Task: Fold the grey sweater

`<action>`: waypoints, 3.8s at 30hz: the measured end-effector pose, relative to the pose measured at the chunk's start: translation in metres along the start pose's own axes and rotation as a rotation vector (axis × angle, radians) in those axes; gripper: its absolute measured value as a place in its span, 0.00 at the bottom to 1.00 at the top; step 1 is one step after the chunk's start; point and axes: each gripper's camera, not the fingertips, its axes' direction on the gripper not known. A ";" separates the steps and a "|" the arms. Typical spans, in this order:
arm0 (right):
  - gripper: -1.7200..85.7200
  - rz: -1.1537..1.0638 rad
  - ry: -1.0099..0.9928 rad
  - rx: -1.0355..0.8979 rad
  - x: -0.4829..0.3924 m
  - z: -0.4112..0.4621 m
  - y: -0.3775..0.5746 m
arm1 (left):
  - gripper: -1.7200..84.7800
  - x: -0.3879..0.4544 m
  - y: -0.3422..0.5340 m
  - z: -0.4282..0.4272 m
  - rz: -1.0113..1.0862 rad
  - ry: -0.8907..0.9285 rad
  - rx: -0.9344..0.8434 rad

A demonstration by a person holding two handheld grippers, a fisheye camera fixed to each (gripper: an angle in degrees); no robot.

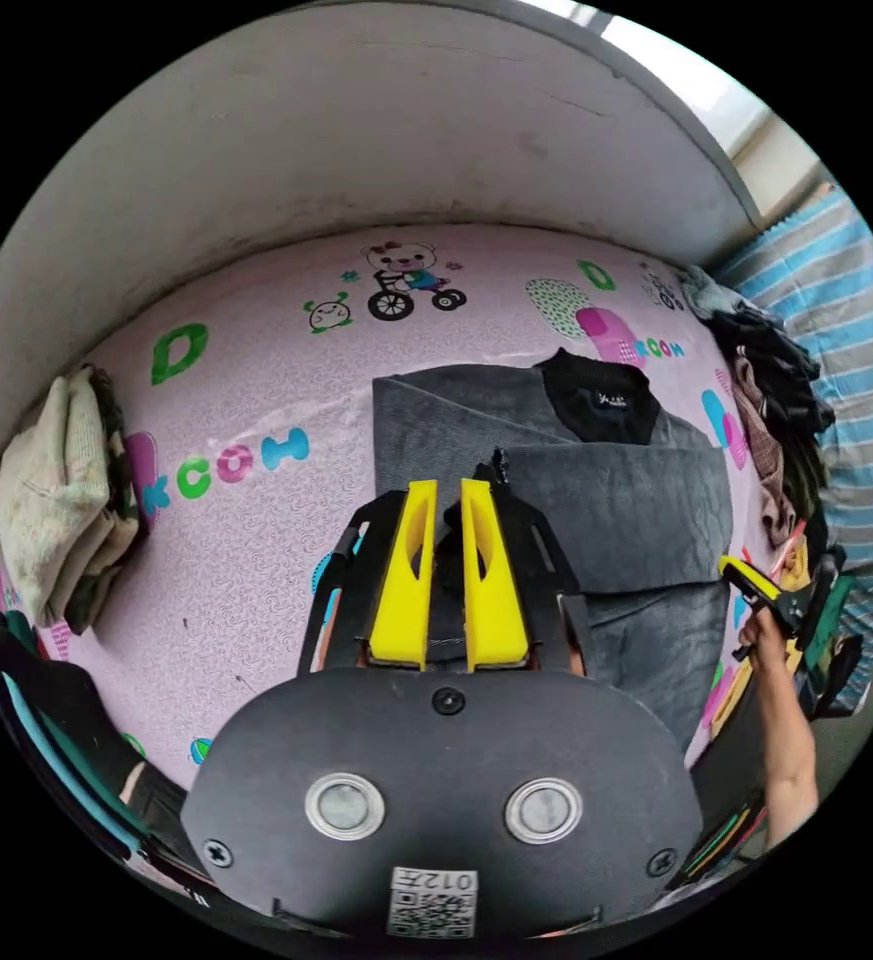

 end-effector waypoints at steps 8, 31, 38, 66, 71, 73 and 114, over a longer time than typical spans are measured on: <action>0.01 0.008 -0.066 -0.039 0.010 -0.014 -0.005 | 0.11 -0.061 0.010 0.042 -0.225 0.366 -0.190; 0.01 -0.036 -0.002 -0.044 -0.008 -0.030 0.015 | 0.03 0.000 0.099 0.032 0.036 0.217 0.164; 0.01 -0.023 -0.005 -0.045 -0.011 -0.027 0.024 | 0.02 0.050 0.119 0.077 0.130 0.040 -0.107; 0.01 -0.030 0.009 0.172 -0.032 -0.015 0.075 | 0.02 0.139 0.175 0.085 0.272 -0.040 -0.012; 0.01 -0.086 0.044 0.021 -0.042 0.034 0.075 | 0.02 0.145 0.180 0.106 0.326 -0.117 -0.045; 0.01 -0.078 0.046 0.015 -0.042 0.038 0.075 | 0.02 0.149 0.177 0.106 0.306 -0.130 -0.073; 0.14 0.053 -0.222 -0.618 -0.066 0.144 0.261 | 0.11 0.039 0.477 0.139 0.038 0.192 -0.544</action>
